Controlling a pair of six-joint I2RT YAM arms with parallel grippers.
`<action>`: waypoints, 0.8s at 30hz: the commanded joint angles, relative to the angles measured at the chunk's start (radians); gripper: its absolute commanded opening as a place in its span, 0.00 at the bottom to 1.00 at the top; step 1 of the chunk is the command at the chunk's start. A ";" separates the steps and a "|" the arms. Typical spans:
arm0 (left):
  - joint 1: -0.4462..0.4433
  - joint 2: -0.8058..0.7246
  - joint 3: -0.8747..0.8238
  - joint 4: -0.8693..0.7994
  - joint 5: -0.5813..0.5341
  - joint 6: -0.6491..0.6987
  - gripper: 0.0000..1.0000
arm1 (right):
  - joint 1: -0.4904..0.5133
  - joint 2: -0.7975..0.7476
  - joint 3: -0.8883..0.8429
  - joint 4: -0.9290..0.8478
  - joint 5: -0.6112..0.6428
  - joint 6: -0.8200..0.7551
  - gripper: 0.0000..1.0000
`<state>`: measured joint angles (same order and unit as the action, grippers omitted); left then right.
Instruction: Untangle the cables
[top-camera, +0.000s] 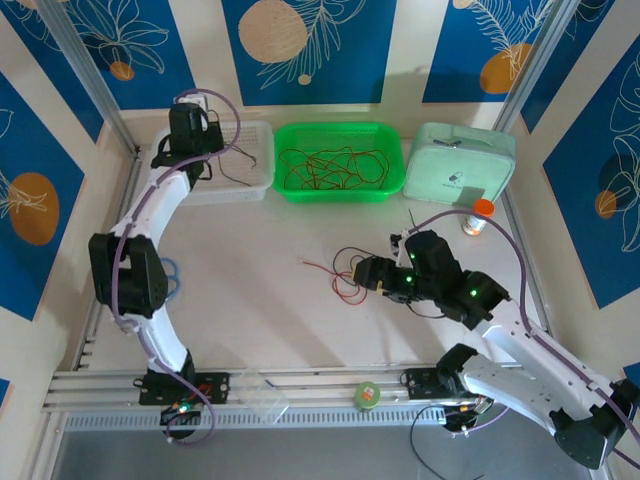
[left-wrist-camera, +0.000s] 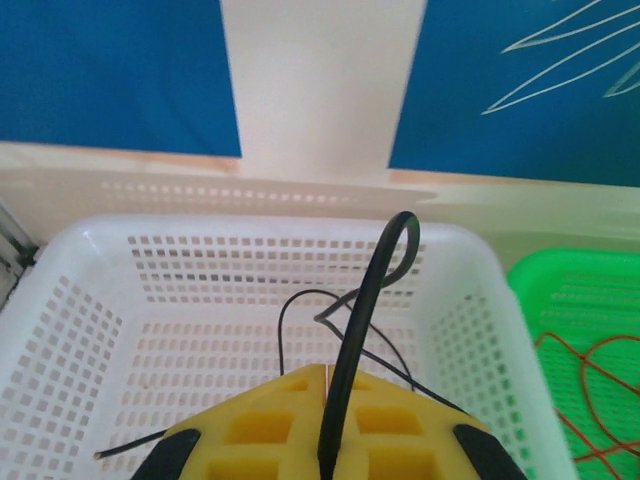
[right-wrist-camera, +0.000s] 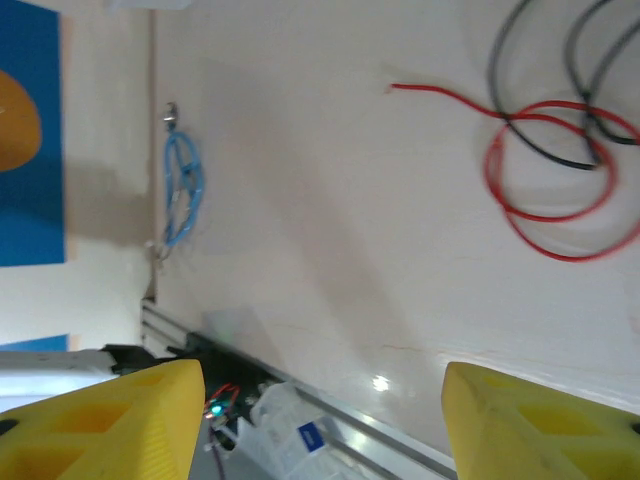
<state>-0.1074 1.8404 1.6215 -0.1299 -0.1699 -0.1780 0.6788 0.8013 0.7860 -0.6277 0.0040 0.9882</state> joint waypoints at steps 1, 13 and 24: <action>0.024 0.092 0.040 0.028 0.051 -0.059 0.00 | -0.010 0.004 0.048 -0.202 0.152 0.014 0.65; 0.030 0.163 0.034 -0.065 0.182 -0.125 0.46 | -0.241 0.258 0.084 -0.285 0.171 -0.094 0.67; 0.029 -0.043 0.182 -0.243 0.302 -0.050 0.86 | -0.105 0.606 0.278 -0.225 0.177 -0.209 0.62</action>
<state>-0.0826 1.8847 1.7409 -0.3084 0.0711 -0.2546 0.5449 1.3537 1.0157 -0.8680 0.1772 0.8188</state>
